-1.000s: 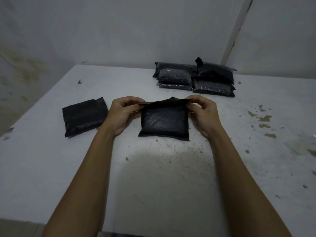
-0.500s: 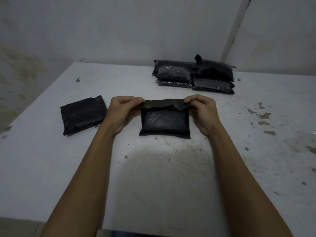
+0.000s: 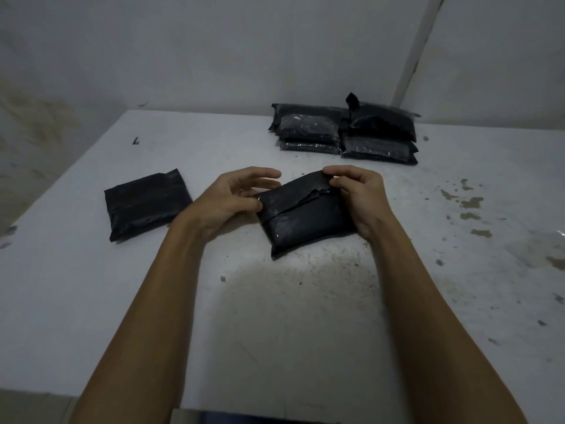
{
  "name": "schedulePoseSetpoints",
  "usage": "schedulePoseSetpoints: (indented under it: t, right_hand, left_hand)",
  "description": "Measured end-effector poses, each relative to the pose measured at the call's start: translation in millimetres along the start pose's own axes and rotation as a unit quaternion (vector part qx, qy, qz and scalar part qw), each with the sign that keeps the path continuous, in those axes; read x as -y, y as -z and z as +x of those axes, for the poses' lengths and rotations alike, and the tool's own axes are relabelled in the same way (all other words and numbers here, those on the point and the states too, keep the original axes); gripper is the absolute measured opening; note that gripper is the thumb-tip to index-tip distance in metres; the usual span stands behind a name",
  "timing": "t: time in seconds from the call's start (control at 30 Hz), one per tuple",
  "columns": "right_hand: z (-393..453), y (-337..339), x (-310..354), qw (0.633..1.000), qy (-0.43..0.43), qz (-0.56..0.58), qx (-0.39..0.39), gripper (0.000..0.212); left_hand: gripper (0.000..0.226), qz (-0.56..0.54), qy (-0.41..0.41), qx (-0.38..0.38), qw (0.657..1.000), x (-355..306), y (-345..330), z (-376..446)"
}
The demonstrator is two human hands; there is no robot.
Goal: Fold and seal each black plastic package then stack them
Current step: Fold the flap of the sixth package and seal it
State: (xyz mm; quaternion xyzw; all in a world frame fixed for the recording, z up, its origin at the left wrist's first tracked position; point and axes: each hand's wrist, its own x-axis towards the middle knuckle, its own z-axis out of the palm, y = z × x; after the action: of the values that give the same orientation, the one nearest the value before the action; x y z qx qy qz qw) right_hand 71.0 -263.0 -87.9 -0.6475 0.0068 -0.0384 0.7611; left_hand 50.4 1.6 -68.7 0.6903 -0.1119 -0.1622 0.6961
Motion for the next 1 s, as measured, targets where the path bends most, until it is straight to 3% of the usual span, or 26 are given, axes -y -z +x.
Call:
schedulePoseSetpoints:
  t: [0.13,0.2,0.37,0.63,0.83,1.0]
  right_hand:
    - [1,-2,4,1.000,0.001,-0.020,0.007,0.035]
    - [1,-2,6,0.999,0.006,-0.035,0.012,0.037]
    - [2,-5,7,0.998,0.006,-0.054,0.025,0.040]
    - [-2,-5,19,0.984,0.037,-0.154,0.083,0.044]
    - [-12,29,31,0.967,0.071,-0.239,0.055,0.028]
    - [-24,83,34,0.952,0.073,-0.298,-0.005,0.035]
  left_hand:
    - [0.043,-0.012,0.025,0.052,0.998,-5,-11,2]
    - [0.024,-0.004,0.030,0.036,0.999,-6,-14,5]
    - [0.018,0.083,0.020,0.020,0.996,-10,-18,8]
    - [0.072,0.155,0.050,0.172,0.971,-27,-36,13]
    - [0.083,0.165,0.044,0.217,0.961,-26,-60,31]
    - [0.091,0.179,0.045,0.252,0.950,-30,-104,56]
